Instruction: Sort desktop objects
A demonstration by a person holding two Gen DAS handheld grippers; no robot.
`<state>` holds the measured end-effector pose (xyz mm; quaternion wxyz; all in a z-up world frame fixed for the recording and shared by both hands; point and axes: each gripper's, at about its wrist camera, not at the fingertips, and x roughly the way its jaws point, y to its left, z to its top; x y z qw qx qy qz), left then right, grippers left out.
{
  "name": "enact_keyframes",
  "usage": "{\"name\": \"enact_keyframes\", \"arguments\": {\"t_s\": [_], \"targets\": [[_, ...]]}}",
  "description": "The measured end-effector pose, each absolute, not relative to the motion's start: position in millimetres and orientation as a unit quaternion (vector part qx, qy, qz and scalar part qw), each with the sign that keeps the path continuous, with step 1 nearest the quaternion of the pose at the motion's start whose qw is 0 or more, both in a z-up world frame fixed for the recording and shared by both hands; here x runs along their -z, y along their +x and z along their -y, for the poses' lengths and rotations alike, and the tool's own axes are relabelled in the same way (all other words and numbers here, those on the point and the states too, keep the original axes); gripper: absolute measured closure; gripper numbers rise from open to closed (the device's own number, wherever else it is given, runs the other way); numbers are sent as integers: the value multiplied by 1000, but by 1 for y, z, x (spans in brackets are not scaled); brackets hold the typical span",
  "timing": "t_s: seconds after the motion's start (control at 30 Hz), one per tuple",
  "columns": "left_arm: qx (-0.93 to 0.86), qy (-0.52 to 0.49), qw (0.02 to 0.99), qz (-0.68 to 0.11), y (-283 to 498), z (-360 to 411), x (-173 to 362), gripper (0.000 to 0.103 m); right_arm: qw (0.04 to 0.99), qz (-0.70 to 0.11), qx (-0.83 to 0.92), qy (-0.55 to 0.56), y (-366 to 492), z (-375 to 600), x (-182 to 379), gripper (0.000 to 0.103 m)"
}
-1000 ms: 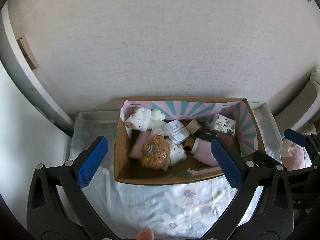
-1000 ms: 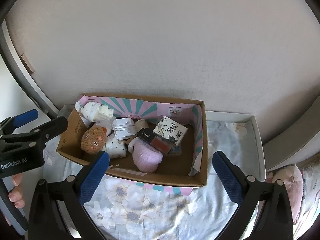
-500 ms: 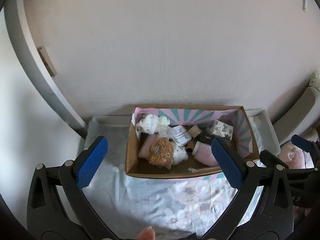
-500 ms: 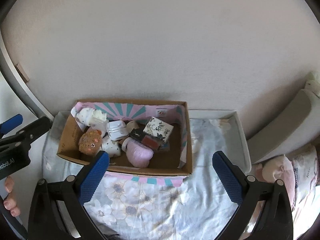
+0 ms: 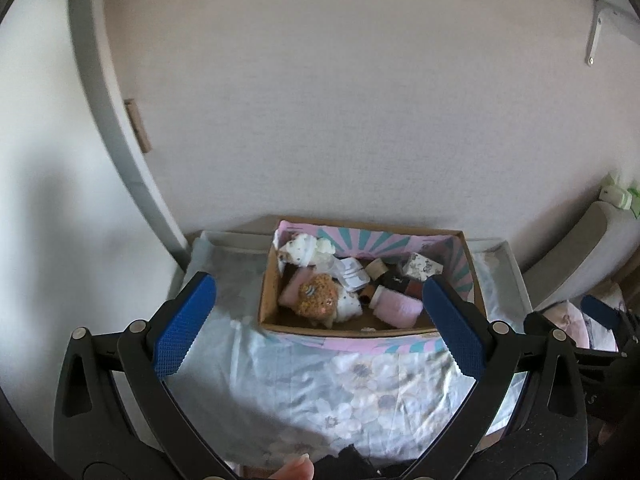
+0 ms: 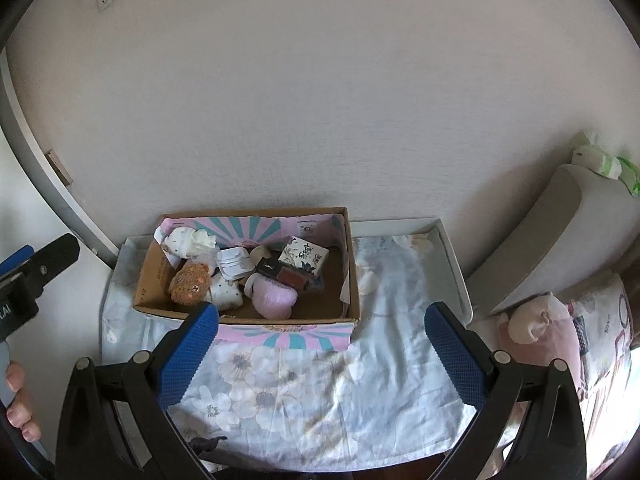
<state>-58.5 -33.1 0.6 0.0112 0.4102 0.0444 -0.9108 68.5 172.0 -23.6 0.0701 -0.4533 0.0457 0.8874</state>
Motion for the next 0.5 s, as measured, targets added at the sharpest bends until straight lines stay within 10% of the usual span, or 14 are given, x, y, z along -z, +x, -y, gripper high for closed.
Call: {"name": "enact_keyframes", "arguments": {"t_s": [0.5], "targets": [[911, 412, 7, -28, -48, 26, 1, 0, 73, -43, -894, -441, 83, -168, 18, 0]]}}
